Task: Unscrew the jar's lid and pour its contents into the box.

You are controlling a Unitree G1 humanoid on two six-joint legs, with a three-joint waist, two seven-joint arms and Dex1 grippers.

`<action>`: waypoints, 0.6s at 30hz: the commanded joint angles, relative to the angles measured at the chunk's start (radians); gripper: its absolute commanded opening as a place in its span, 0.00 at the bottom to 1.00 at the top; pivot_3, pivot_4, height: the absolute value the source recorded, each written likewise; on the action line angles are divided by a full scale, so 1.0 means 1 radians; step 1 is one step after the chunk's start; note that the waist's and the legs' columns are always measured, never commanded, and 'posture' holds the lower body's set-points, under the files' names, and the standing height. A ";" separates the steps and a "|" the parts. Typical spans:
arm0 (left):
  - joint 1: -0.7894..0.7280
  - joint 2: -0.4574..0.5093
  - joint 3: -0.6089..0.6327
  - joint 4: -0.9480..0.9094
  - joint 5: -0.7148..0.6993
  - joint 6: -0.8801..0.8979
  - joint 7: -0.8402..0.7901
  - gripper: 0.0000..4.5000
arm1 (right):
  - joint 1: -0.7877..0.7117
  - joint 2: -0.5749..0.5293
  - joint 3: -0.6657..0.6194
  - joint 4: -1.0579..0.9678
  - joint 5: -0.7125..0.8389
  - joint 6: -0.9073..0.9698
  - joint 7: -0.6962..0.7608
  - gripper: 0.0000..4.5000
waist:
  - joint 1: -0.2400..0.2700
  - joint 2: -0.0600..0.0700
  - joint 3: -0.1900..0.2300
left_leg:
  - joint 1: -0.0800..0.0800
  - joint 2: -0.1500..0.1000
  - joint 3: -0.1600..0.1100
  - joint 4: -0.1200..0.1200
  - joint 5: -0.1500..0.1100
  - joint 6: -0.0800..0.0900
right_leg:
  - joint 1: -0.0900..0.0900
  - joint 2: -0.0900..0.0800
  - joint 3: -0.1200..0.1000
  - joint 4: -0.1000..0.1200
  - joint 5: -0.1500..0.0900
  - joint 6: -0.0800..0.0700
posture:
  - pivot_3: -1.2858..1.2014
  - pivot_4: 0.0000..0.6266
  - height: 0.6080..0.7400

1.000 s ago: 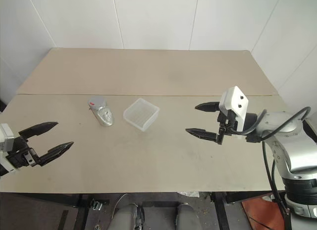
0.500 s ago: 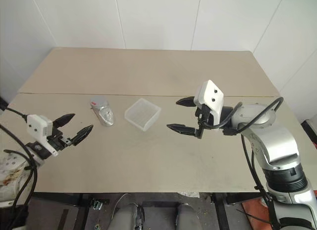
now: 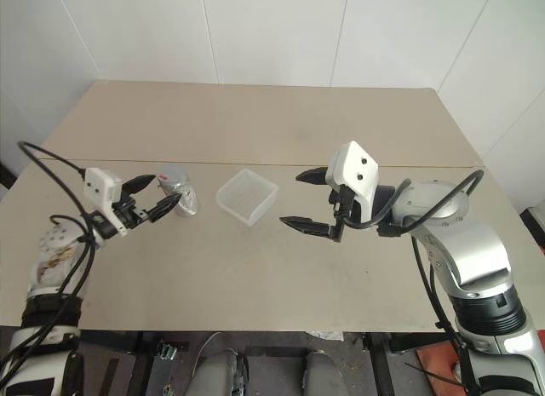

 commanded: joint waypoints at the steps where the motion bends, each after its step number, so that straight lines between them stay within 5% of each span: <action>1: -0.069 -0.010 -0.028 0.088 0.031 -0.059 -0.020 0.99 | -0.004 -0.014 -0.046 -0.048 0.016 0.011 -0.015 1.00 | 0.000 0.000 0.000 | 0.000 0.000 0.000 0.000 0.000 0.000 | 0.000 0.000 0.000 0.000 0.000 0.000 | 0.52 0.24 1.00; 7: -0.146 -0.044 -0.041 0.201 0.049 -0.103 -0.008 0.99 | 0.001 -0.010 -0.056 -0.072 0.020 0.022 -0.028 1.00 | -0.003 0.000 0.000 | 0.000 0.000 0.000 0.000 0.000 0.000 | 0.000 0.000 0.000 0.000 0.000 0.000 | 0.52 0.24 1.00; 10: -0.153 -0.045 -0.038 0.218 0.052 -0.114 -0.005 0.87 | 0.008 -0.009 -0.061 -0.084 0.022 0.029 -0.035 1.00 | -0.003 0.000 0.000 | 0.000 0.000 0.000 0.000 0.000 0.000 | 0.000 0.000 0.000 0.000 0.000 0.000 | 0.52 0.24 1.00; 16: -0.136 -0.031 -0.034 0.171 0.037 -0.096 -0.022 0.44 | 0.008 0.001 -0.070 -0.086 0.029 0.032 -0.056 1.00 | -0.002 0.000 0.000 | 0.000 0.000 0.000 0.000 0.000 0.000 | 0.000 0.000 0.000 0.000 0.000 0.000 | 0.52 0.24 1.00; 18: -0.128 -0.025 -0.032 0.137 0.030 -0.081 -0.025 0.43 | 0.002 0.008 -0.067 -0.083 0.031 0.028 -0.059 1.00 | -0.002 0.000 0.000 | 0.000 0.000 -0.001 0.000 0.000 0.000 | 0.000 0.000 0.000 0.000 0.000 0.000 | 0.52 0.24 1.00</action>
